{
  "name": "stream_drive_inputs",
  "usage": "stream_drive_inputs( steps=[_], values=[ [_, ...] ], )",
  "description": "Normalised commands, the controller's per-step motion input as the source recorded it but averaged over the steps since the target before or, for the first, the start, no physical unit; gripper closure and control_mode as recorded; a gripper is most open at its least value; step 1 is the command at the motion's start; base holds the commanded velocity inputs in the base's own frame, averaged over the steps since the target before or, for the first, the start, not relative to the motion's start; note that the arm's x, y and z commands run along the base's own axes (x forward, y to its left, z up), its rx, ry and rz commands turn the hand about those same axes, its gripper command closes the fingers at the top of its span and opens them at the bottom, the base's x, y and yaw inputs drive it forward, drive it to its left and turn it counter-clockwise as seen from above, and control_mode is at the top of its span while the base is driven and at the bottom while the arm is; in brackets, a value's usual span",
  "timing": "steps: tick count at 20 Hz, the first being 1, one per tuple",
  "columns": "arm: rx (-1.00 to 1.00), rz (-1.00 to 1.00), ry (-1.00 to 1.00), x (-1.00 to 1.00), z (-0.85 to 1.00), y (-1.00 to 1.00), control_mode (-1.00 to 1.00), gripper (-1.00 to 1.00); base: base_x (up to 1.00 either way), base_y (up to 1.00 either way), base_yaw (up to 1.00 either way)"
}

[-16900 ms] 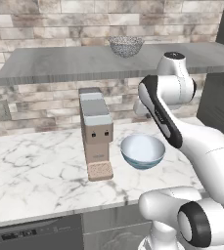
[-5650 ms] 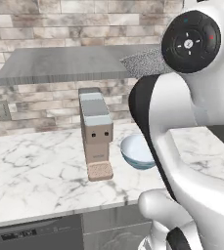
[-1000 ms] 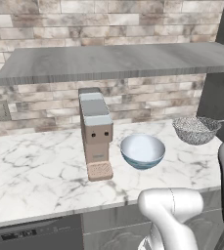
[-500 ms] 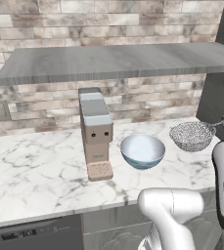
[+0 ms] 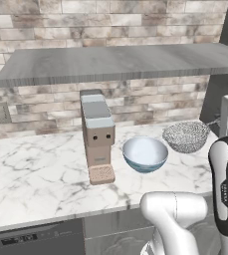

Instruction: Open the cabinet and setup a tea strainer by placing it in the bowl upright.

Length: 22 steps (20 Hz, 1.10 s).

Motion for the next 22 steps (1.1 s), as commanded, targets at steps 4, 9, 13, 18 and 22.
stream_drive_inputs(
  steps=[4, 9, 13, 18, 22],
  values=[
    [0.0, 0.0, -0.3, 0.24, -0.54, 0.26, -1.0, 1.0, 0.0, 0.0, 0.0],
    [0.0, 0.0, -0.32, 0.27, -0.58, 0.25, -1.0, 1.0, 0.0, 0.0, 0.0],
    [0.0, 0.0, -0.31, 0.27, -0.56, 0.29, -1.0, 1.0, 0.0, 0.0, 0.0],
    [0.0, 0.0, -0.26, 0.31, -0.46, 0.35, -1.0, 1.0, 0.0, 0.0, 0.0],
    [0.0, -0.01, -0.26, 0.38, -0.41, 0.45, -1.0, 1.0, 0.0, 0.0, 0.0]
  ],
)
